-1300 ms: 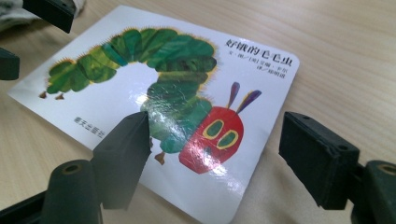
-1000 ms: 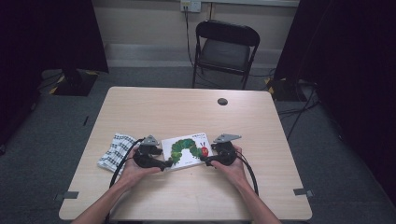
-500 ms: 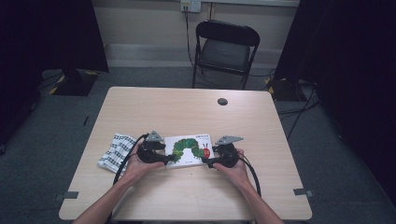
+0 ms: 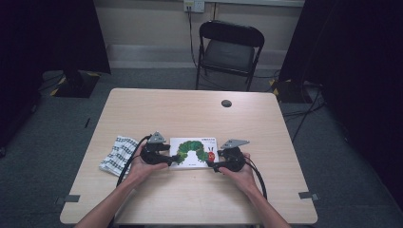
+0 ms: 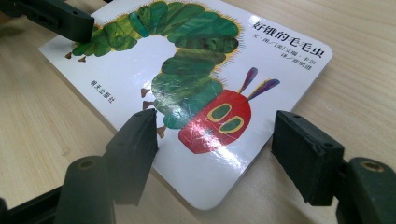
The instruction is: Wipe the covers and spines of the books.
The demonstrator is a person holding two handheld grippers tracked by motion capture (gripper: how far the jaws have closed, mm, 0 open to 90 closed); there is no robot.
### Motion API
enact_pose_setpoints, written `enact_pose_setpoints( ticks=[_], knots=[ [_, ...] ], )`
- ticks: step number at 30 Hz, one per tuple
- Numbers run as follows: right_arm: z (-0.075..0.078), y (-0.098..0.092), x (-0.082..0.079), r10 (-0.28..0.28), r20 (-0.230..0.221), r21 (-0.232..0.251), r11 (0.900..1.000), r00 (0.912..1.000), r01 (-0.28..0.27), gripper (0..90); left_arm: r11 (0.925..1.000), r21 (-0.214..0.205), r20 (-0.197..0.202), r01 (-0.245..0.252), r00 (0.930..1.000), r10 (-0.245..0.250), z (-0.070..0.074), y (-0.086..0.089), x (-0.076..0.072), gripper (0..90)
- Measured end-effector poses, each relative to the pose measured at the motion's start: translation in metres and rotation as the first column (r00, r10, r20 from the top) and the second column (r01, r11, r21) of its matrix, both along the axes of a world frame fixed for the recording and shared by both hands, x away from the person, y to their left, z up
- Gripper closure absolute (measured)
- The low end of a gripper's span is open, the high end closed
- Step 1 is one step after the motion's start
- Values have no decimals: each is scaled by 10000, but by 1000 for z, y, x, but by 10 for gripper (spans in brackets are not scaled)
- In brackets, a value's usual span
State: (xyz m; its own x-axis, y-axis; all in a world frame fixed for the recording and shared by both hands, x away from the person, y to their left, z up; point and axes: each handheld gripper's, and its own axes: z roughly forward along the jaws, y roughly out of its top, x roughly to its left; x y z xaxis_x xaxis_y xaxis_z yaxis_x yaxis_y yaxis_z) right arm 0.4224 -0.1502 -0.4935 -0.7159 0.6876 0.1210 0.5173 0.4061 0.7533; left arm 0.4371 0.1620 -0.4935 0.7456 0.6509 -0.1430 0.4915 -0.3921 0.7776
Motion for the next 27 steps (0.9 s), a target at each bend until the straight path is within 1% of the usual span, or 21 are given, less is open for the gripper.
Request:
enact_pose_setpoints(
  ticks=[2,4,6,7,8,10,12,15,16,18,19,20,22,23,24,25,27],
  knots=[
    [1,0,0,-2,-16,-43,10000,10000,2,316,10000,45,10,-17,10000,17,0,0,0,324],
    [1,-1,-1,36,-47,-33,10000,10000,-36,331,10000,2,-20,-95,10000,95,0,-1,0,329],
    [0,-2,-1,46,-53,41,10000,10000,-46,333,9995,116,-49,-294,9996,294,2,-4,-1,334],
    [0,-2,-1,55,-32,18,10000,10000,-54,333,9994,152,-40,-299,9995,299,2,-4,-2,338],
    [0,-2,-1,62,-16,17,10000,10000,-62,333,9993,234,-24,-278,9996,279,4,-4,-2,347],
    [1,-2,-1,83,79,13,10000,9999,-83,346,9994,179,-92,-309,9995,311,4,-2,-1,382],
    [2,-2,0,-38,160,61,10000,9999,37,346,9987,315,-11,-410,9992,410,6,-1,-2,356],
    [4,-6,2,-226,200,173,9996,9995,223,346,9983,83,-22,-572,9984,572,11,1,-4,305],
    [5,-8,2,-287,224,224,9994,9993,282,344,9986,84,-28,-526,9986,526,14,2,-5,298],
    [10,-12,1,-457,346,359,9984,9984,444,332,9990,281,-153,-349,9993,353,20,4,-6,268],
    [14,-15,1,-607,416,540,9968,9973,584,331,9992,229,-86,-341,9994,343,22,5,-7,259],
    [16,-17,1,-661,463,598,9962,9967,633,329,9990,248,-7,-374,9993,374,26,7,-9,258],
    [22,-21,1,-799,557,766,9942,9952,756,319,9989,156,114,-450,9989,449,31,12,-12,236],
    [24,-23,1,-874,574,878,9927,9945,822,319,9990,30,81,-437,9990,436,33,14,-13,235],
    [26,-25,0,-931,613,931,9918,9938,871,320,9992,-33,-2,-395,9992,395,34,18,-14,212],
    [27,-27,0,-992,615,952,9911,9932,931,318,9988,67,-39,-482,9988,482,34,21,-15,190],
    [31,-31,-1,-988,620,741,9928,9932,941,307,9983,176,33,-554,9985,553,33,29,-17,184]
  ],
)
